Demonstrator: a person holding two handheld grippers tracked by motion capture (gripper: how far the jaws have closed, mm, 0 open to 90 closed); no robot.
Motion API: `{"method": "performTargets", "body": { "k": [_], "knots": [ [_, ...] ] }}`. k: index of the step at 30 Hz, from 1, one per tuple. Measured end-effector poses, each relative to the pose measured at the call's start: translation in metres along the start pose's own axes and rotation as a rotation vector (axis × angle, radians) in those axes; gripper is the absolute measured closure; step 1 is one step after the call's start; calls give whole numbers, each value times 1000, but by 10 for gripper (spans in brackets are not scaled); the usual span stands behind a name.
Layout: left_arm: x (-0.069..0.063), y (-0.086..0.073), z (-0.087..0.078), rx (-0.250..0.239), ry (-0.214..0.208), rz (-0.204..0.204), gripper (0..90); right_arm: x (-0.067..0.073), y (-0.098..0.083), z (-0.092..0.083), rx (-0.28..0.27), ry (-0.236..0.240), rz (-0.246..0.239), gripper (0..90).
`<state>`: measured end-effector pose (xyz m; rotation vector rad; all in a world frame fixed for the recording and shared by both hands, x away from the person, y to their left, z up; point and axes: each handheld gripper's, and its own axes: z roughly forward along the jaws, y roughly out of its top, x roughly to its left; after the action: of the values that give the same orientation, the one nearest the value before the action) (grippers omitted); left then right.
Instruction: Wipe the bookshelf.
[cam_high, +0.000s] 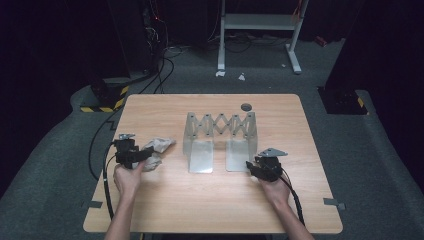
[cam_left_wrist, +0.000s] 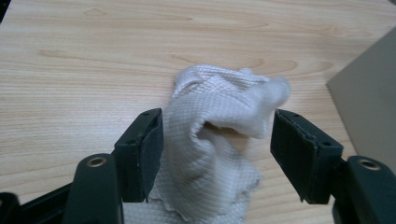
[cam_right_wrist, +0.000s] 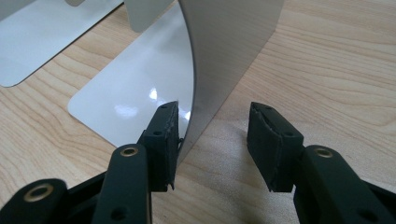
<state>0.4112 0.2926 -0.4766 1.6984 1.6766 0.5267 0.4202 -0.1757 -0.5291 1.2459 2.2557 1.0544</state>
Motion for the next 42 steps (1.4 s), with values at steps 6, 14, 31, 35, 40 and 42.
{"method": "performTargets", "body": {
  "k": [6,14,31,35,40,42],
  "knots": [
    [3,1,19,50,9,-15,336,2,0,1,9,-8,-17,535],
    [0,-2,40,91,43,11,376,1,0,1,9,-8,-14,538],
    [2,-6,50,115,24,65,772,4,-1,0,4,-37,-31,686],
    [-4,-6,45,112,-25,79,785,2,-1,-1,3,-42,-20,753],
    [-13,-6,40,100,-69,108,789,0,-1,-1,2,-41,1,771],
    [-17,-6,39,98,-94,122,789,0,-1,-1,2,-45,1,774]
  ]
}}
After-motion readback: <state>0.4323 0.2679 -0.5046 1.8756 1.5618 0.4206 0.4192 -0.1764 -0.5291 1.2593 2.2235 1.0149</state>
